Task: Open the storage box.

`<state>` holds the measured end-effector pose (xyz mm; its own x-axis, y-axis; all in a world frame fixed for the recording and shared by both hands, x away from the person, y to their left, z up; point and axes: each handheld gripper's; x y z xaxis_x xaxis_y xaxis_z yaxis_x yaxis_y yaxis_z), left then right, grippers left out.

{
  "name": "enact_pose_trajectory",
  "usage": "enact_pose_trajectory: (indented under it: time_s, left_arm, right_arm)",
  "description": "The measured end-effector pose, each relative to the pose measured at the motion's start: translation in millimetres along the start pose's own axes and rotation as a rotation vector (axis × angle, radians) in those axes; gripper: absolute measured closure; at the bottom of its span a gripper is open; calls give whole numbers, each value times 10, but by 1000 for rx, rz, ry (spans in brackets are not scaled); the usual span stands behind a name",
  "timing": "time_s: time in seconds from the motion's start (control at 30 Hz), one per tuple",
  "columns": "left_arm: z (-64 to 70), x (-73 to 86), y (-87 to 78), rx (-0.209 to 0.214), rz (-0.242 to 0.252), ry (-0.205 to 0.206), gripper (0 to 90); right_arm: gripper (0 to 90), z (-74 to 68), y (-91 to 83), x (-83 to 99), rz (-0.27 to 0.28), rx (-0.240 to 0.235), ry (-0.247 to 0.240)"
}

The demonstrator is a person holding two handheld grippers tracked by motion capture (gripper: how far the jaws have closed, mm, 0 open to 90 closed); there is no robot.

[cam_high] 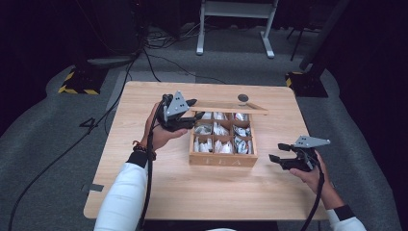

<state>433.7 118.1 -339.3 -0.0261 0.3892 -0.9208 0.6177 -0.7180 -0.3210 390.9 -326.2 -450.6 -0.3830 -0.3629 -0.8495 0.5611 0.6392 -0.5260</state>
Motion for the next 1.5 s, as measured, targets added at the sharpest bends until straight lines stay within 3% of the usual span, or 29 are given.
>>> enact_pose_trajectory:
  time_s: [0.27, 0.37, 1.0, 1.5]
  left_arm:
    - [-163, -108, 59, -7, 33, -48, 496]
    - [-226, -159, 91, -17, 38, -66, 496]
    - [-500, -312, 255, -52, 68, -135, 505]
    - [-711, -401, 396, -72, 69, -164, 518]
  right_arm:
    - [318, -39, 120, 158, -46, -33, -15]
    - [314, -90, 169, 202, -61, -45, -49]
    - [297, -119, 304, 298, -85, -88, -48]
    - [274, -152, 400, 357, -119, -64, -68]
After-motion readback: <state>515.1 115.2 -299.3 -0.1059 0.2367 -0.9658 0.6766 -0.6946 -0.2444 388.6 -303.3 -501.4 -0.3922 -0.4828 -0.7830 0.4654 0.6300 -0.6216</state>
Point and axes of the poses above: each handheld gripper's, and its own axes: y roughly forward along the jaws, x roughly out of its underside, z roughly to its right, and after that the axes turned 4 degrees about z, right-handed
